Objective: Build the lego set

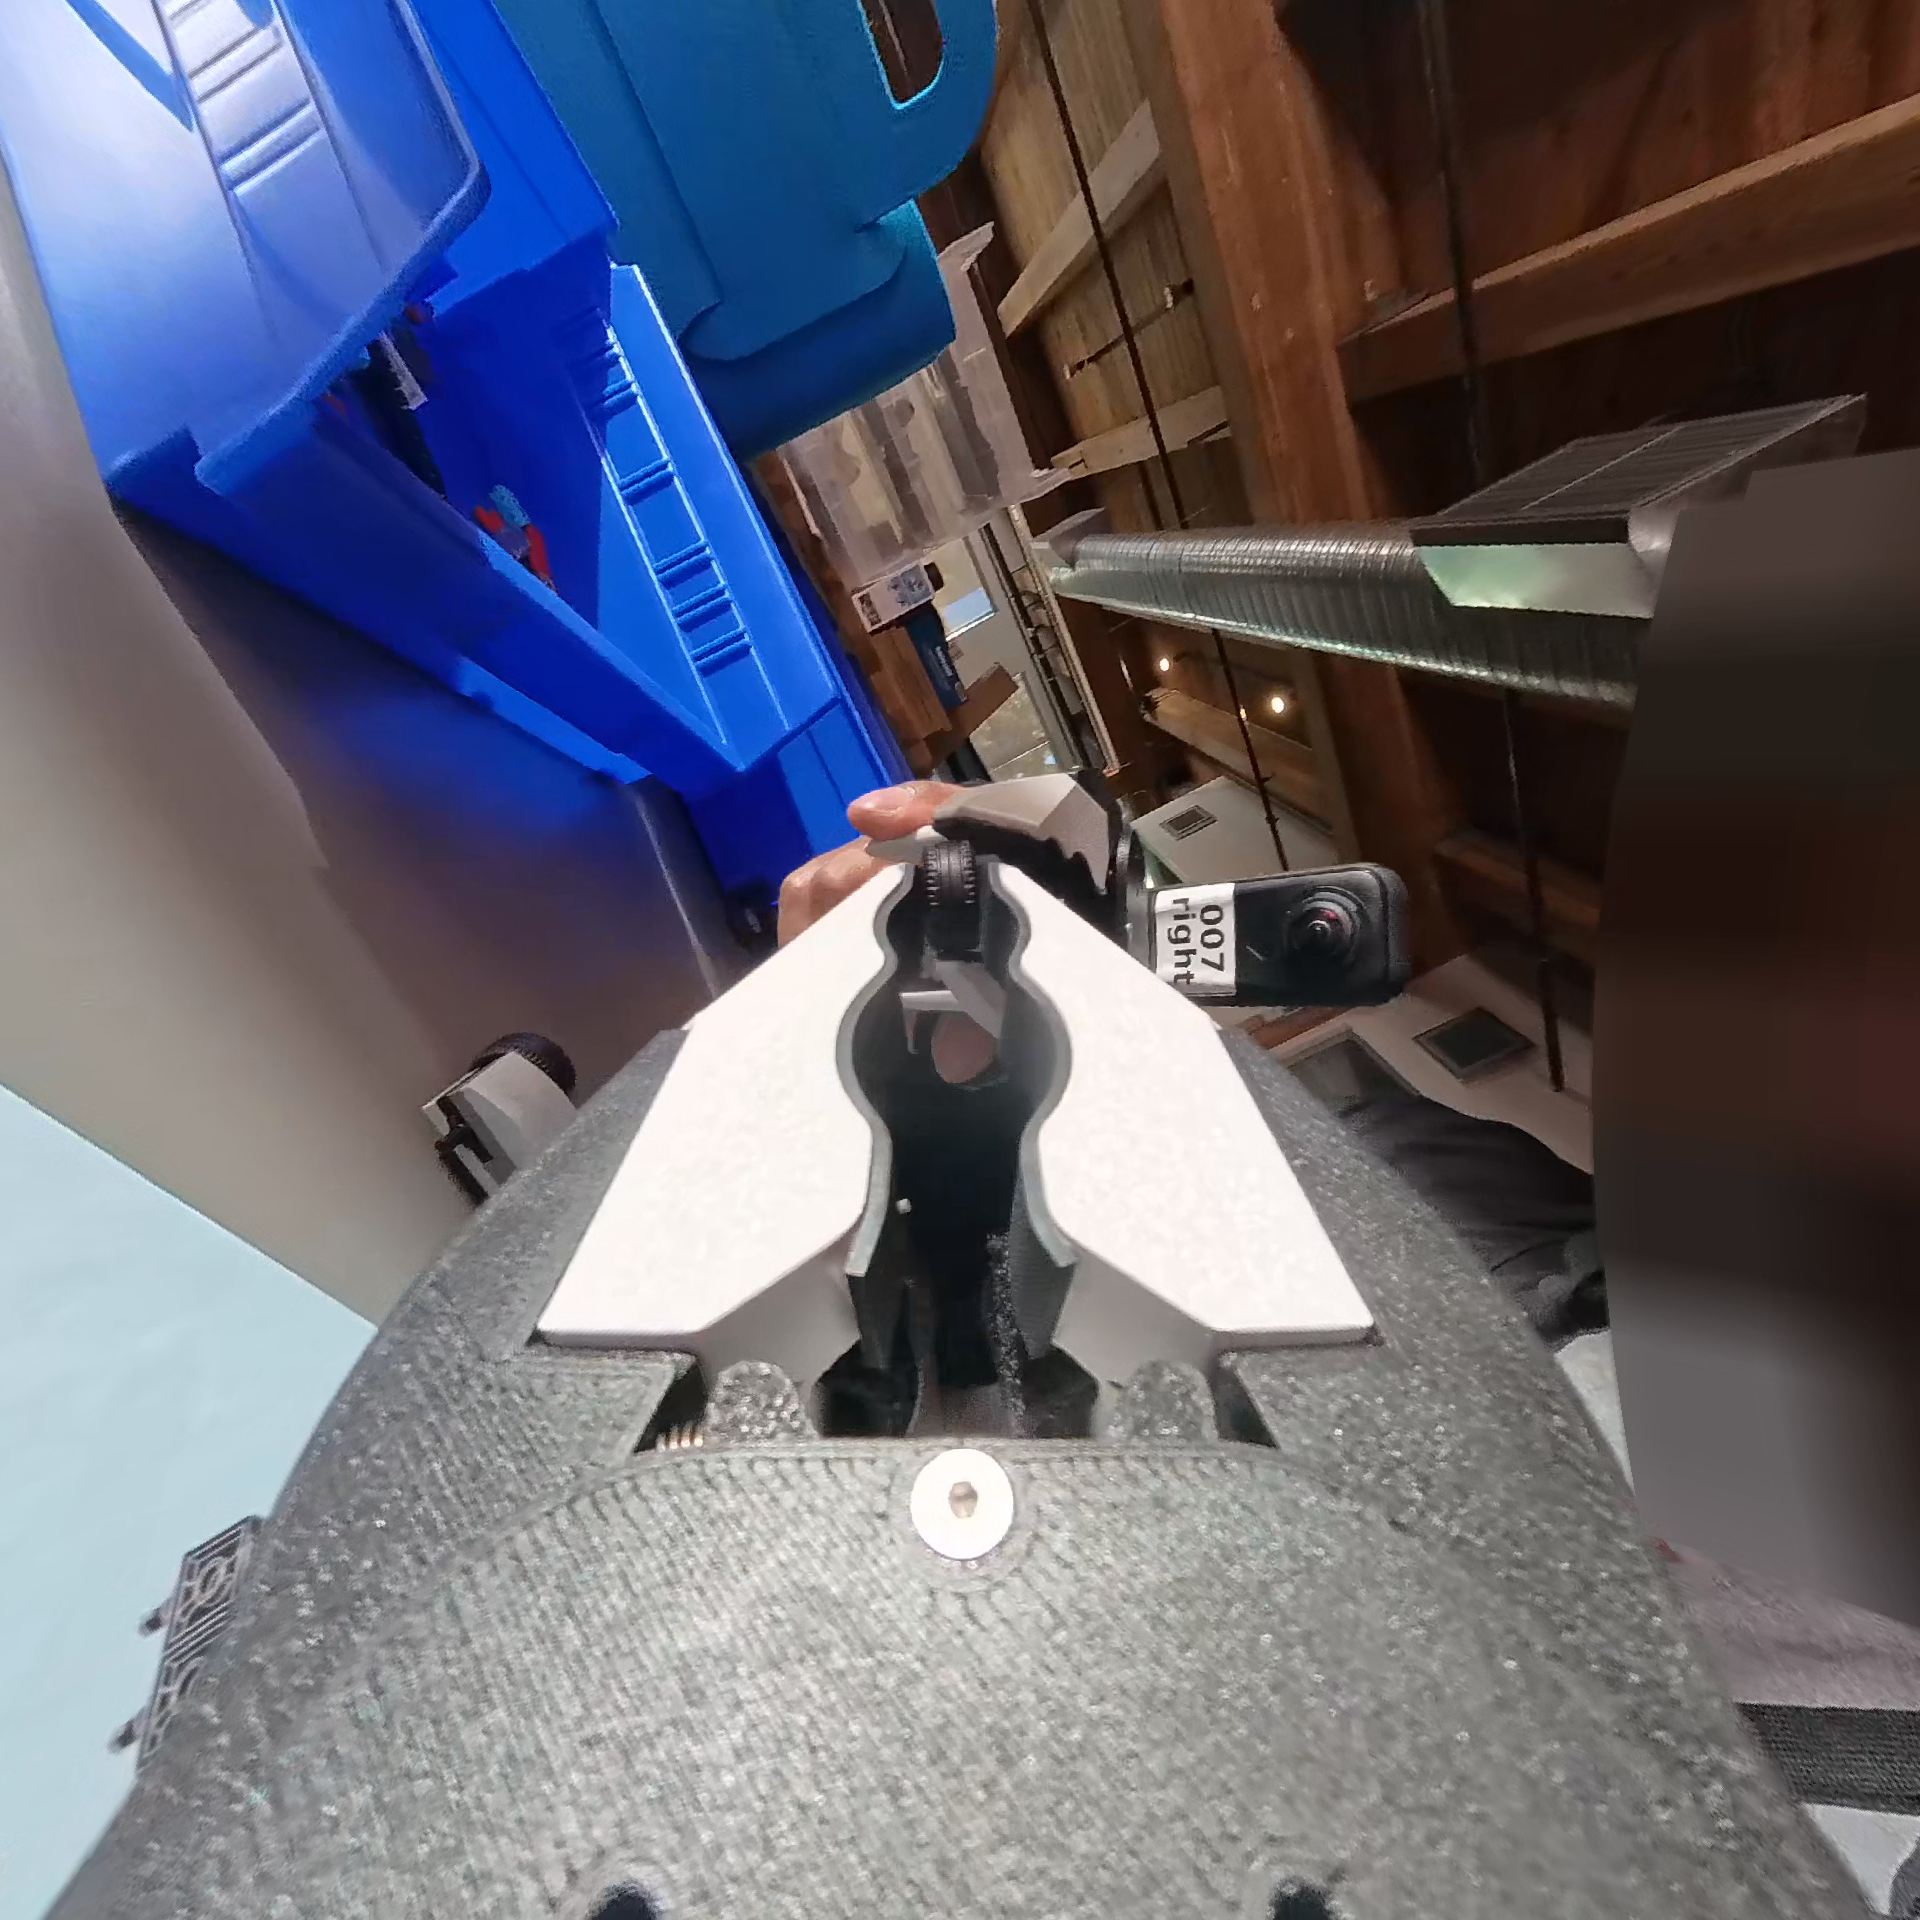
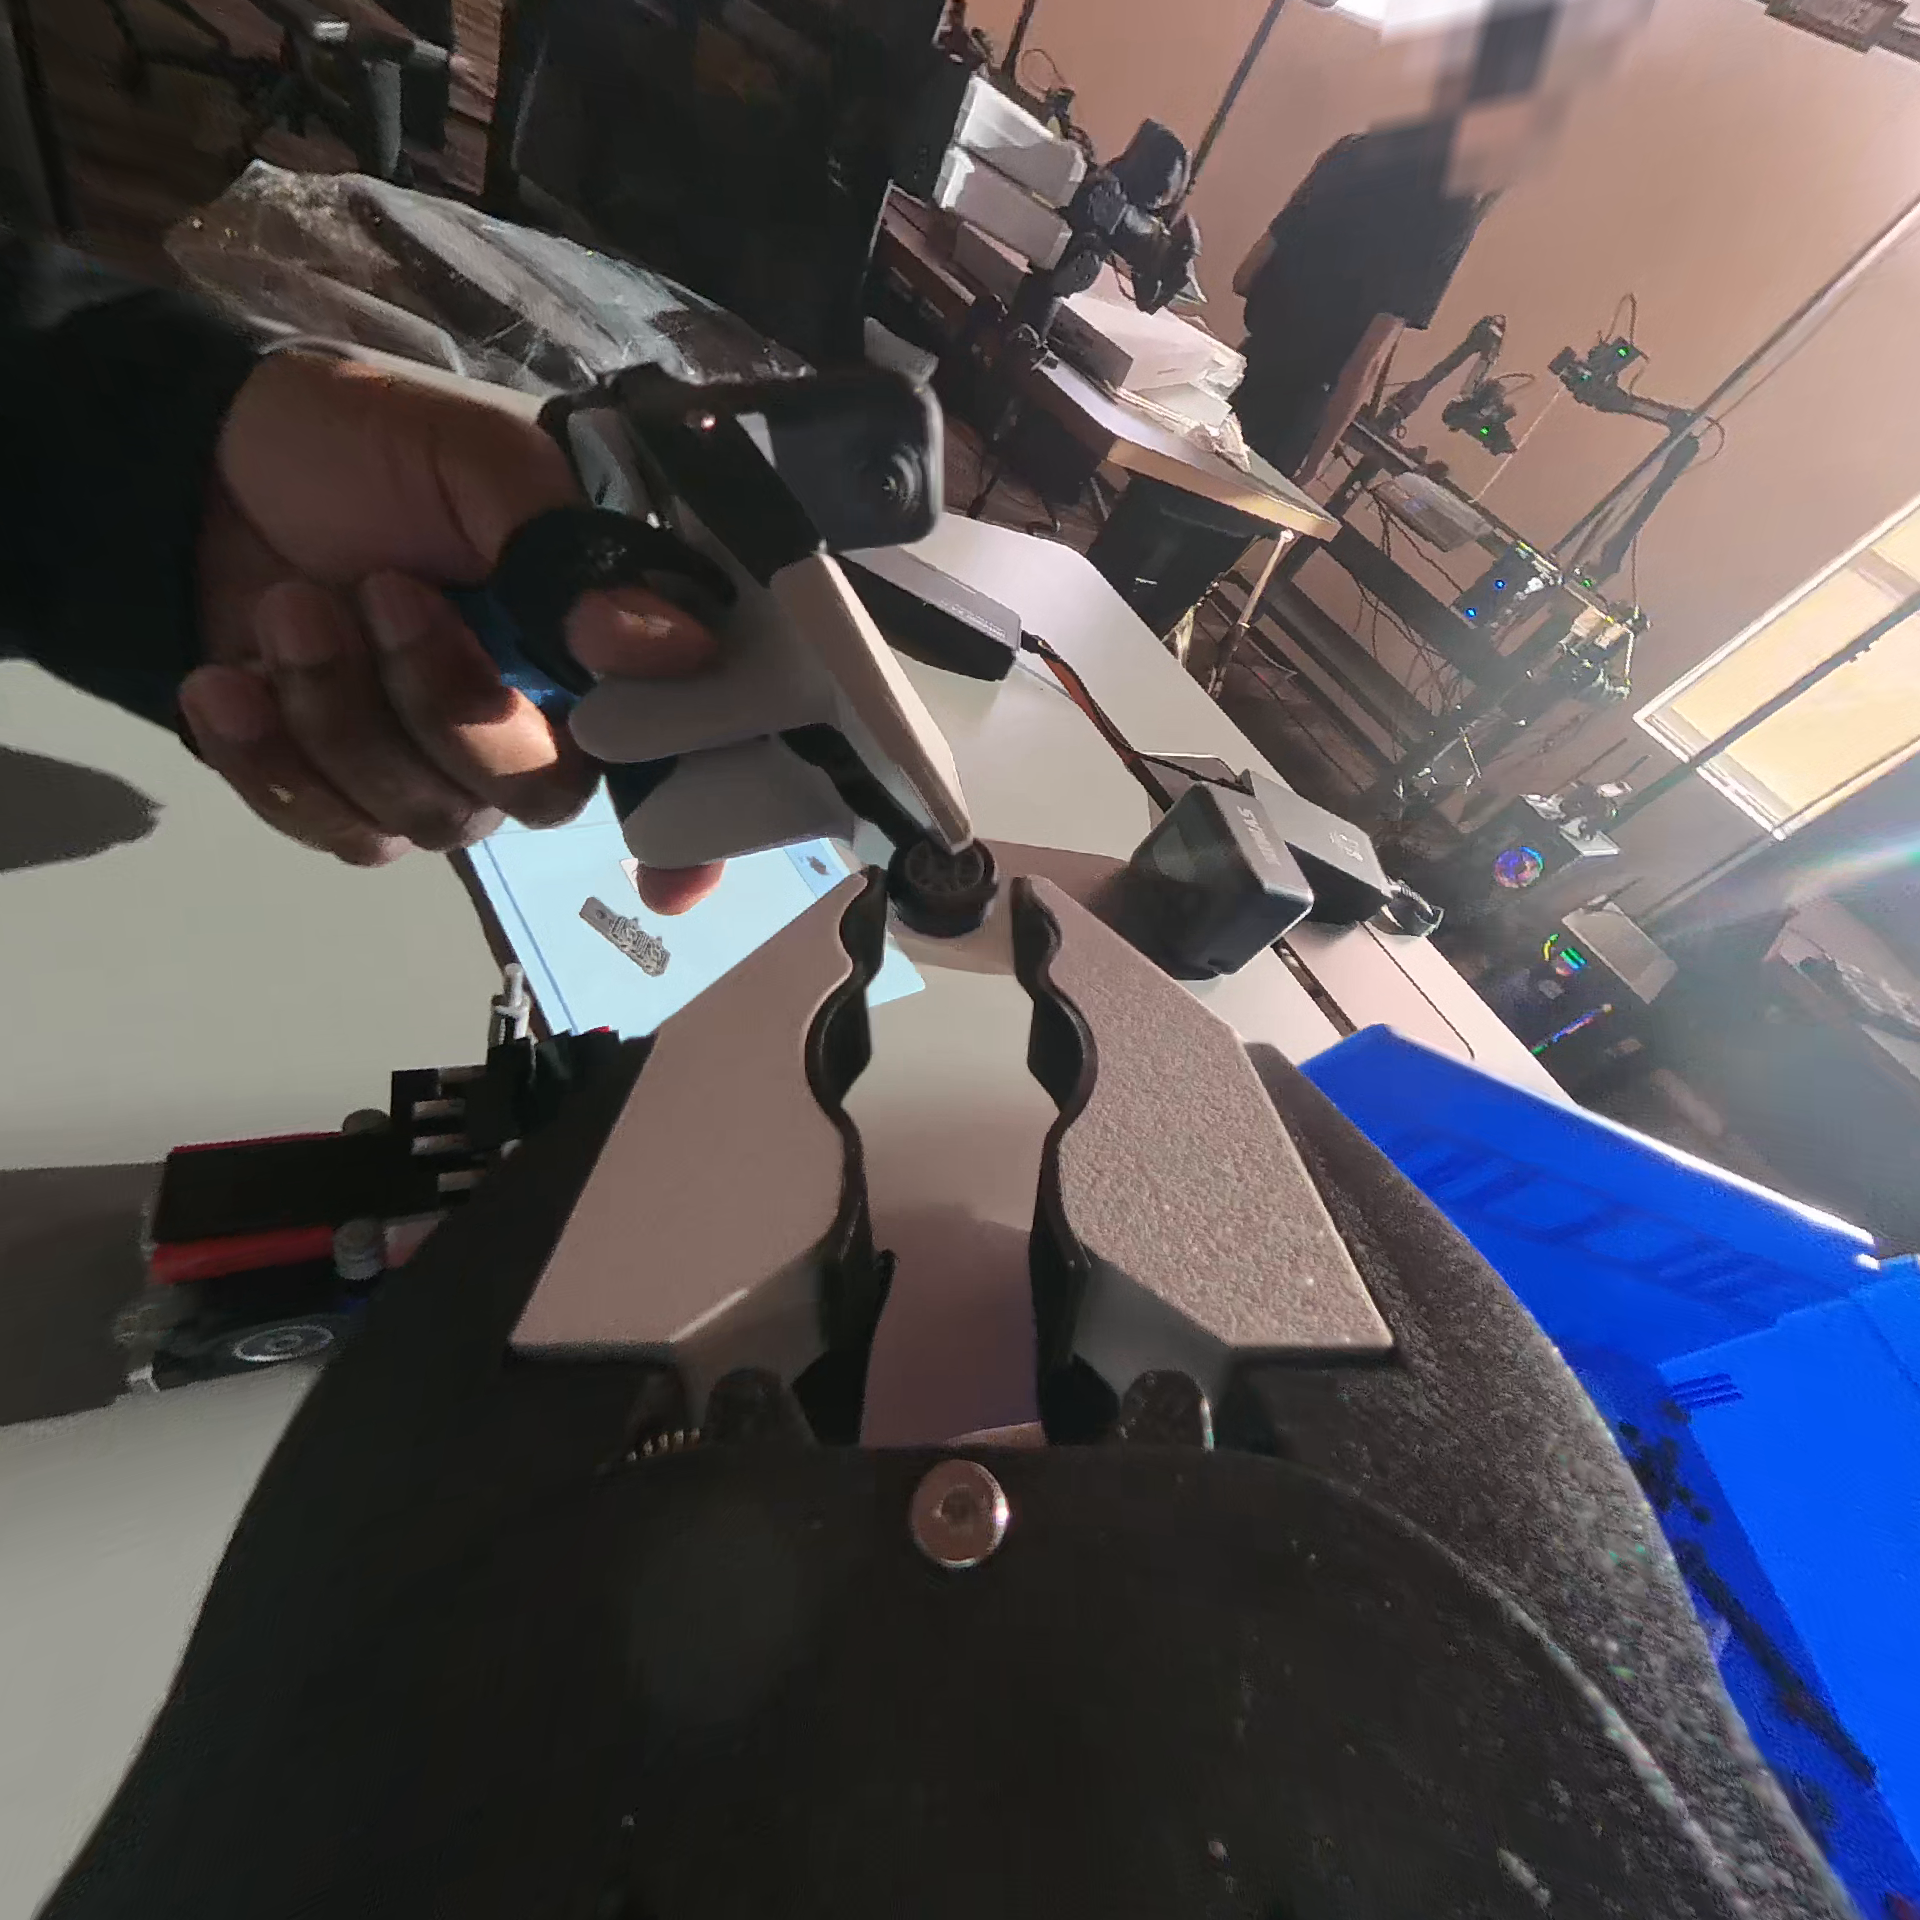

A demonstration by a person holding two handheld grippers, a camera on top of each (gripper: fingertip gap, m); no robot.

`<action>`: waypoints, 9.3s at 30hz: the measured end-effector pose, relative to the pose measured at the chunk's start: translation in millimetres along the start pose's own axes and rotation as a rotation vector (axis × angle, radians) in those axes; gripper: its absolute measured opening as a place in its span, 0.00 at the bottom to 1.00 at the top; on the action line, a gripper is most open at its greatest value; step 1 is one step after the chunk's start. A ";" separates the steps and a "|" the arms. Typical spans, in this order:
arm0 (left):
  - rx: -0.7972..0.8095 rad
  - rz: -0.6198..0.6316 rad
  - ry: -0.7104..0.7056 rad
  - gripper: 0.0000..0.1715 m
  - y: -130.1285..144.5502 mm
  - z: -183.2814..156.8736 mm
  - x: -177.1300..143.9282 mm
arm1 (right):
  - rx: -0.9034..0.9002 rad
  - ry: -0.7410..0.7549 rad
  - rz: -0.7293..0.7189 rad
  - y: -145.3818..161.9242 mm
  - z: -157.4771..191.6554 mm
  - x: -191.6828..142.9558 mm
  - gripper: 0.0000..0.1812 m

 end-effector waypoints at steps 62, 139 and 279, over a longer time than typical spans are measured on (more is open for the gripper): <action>0.949 0.465 -0.534 0.20 87.0 18.1 -73.1 | 0.508 0.237 0.463 50.5 108.3 -29.0 0.55; -0.136 -0.448 -0.286 0.31 -41.1 52.2 -61.2 | 0.426 -0.517 0.362 43.9 123.9 1.0 0.22; -0.313 -0.686 -0.350 0.31 -32.0 66.0 -31.9 | 1.285 0.009 -0.022 47.0 1.1 1.4 0.42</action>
Point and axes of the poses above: each gripper's, where its closed fingertips meet, x out along the fingers, y out of its underside, z = x × y across the jaws, the point moved 2 cm from there along -x, back along the fingers, and after that the axes turned 6 degrees about -z, right-handed, at the moved point
